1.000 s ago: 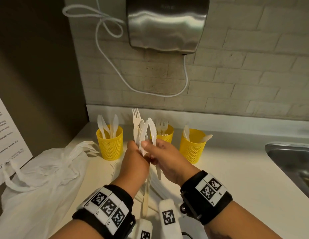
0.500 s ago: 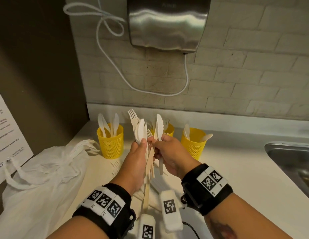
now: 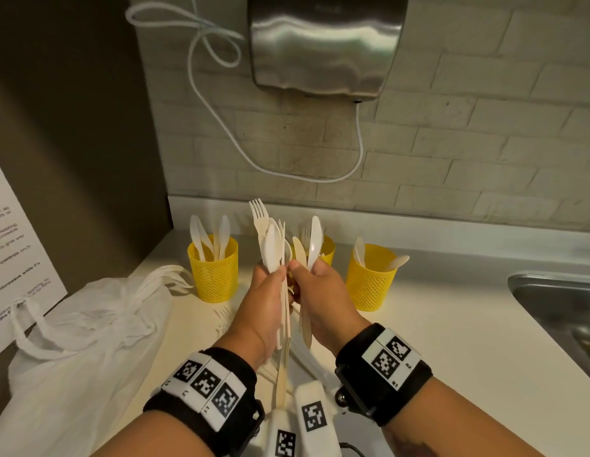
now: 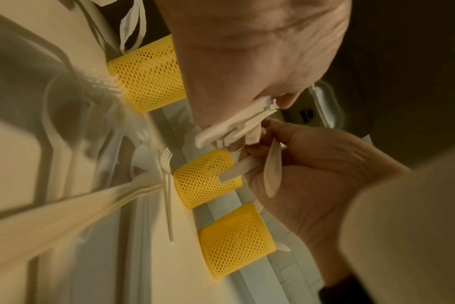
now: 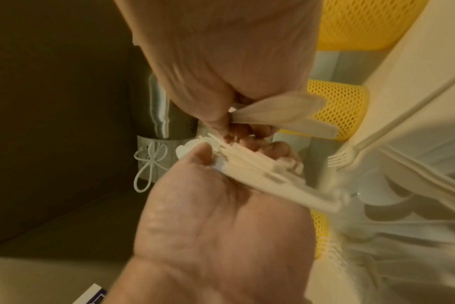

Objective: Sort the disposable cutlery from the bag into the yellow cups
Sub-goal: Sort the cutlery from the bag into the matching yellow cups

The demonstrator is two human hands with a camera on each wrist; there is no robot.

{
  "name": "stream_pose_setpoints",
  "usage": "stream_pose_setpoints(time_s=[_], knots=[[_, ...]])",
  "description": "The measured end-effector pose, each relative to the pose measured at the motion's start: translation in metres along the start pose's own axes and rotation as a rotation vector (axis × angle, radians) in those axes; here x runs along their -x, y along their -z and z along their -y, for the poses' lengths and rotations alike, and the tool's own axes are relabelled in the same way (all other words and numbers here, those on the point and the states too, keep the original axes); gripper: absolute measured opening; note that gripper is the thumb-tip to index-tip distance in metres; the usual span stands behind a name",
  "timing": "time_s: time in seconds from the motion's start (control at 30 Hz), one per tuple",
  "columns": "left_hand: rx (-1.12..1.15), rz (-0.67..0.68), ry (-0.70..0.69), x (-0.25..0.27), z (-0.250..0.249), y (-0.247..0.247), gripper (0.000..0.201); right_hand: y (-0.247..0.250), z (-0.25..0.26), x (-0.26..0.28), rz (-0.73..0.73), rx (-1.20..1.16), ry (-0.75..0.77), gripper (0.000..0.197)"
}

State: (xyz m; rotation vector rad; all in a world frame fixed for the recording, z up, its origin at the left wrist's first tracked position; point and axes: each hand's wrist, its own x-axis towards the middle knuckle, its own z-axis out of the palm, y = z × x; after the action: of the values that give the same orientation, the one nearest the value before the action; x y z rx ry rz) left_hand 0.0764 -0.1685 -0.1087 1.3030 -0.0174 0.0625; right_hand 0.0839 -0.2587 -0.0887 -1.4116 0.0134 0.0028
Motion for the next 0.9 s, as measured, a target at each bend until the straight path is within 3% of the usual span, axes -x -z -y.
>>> stream_pose_setpoints(time_s=[0.2, 0.3, 0.4, 0.53, 0.77, 0.9], knots=[[-0.302, 0.028, -0.062, -0.009, 0.0, -0.007, 0.023, 0.001, -0.006, -0.003, -0.001, 0.102, 0.158, 0.027], [-0.341, 0.061, -0.054, -0.005, -0.004, -0.003, 0.024, 0.003, -0.006, -0.004, -0.016, 0.179, 0.187, 0.011], [-0.131, 0.078, 0.001, -0.002, -0.007, 0.001, 0.035, 0.003, -0.001, -0.002, 0.008, 0.085, 0.165, 0.01], [0.137, 0.018, 0.089, -0.004, -0.01, 0.001, 0.028, 0.002, 0.002, -0.002, 0.028, 0.023, 0.14, 0.008], [0.233, -0.039, 0.091, -0.004, -0.008, 0.01, 0.026, 0.003, 0.004, -0.008, 0.181, 0.038, 0.01, 0.01], [0.18, -0.047, 0.071, 0.0, 0.001, 0.016, 0.037, 0.0, 0.006, -0.022, 0.141, 0.106, -0.025, 0.015]])
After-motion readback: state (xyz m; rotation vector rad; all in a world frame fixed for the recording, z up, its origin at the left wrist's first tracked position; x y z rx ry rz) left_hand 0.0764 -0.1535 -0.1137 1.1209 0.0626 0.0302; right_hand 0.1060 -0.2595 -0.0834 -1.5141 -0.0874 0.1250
